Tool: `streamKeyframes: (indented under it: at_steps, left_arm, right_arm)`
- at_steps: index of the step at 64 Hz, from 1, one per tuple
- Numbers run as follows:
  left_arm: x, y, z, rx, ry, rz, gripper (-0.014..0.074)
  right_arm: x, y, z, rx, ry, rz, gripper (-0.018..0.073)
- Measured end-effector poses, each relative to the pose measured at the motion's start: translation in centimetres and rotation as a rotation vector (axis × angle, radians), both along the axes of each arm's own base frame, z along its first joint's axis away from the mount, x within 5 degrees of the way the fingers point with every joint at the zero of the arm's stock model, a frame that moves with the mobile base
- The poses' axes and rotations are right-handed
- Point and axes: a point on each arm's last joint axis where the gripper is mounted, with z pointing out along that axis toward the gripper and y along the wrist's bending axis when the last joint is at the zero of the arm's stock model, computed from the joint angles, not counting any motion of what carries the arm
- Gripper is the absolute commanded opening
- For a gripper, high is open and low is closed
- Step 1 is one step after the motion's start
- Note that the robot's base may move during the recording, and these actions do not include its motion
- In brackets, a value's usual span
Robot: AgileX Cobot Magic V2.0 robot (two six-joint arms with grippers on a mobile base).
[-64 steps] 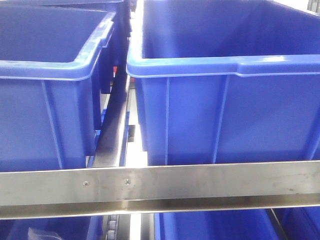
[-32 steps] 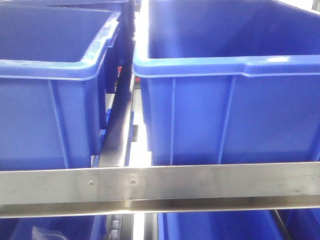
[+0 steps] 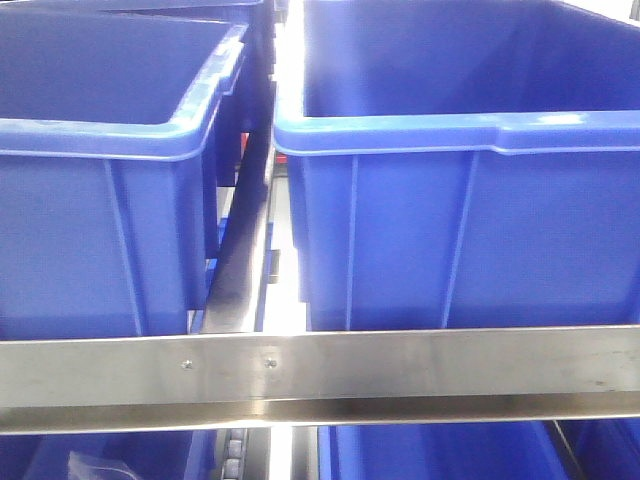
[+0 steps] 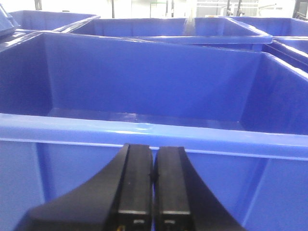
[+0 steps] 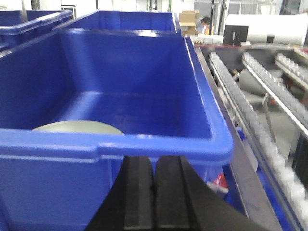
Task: Place green plate on second shelf with right arm
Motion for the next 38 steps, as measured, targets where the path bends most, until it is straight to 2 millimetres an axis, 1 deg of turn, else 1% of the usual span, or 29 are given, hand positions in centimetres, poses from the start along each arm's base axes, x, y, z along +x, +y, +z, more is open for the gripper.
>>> streamKeyframes:
  at_steps: [22, 38]
  left_arm:
    - [0.0, 0.0, 0.0, 0.0, 0.0, 0.0, 0.013]
    - [0.0, 0.0, 0.0, 0.0, 0.0, 0.0, 0.013]
  right_arm:
    - [0.02, -0.13, -0.29, 0.001, 0.025, -0.022, 0.0058]
    - [-0.24, -0.32, -0.14, 0.024, -0.002, -0.05, 0.0058]
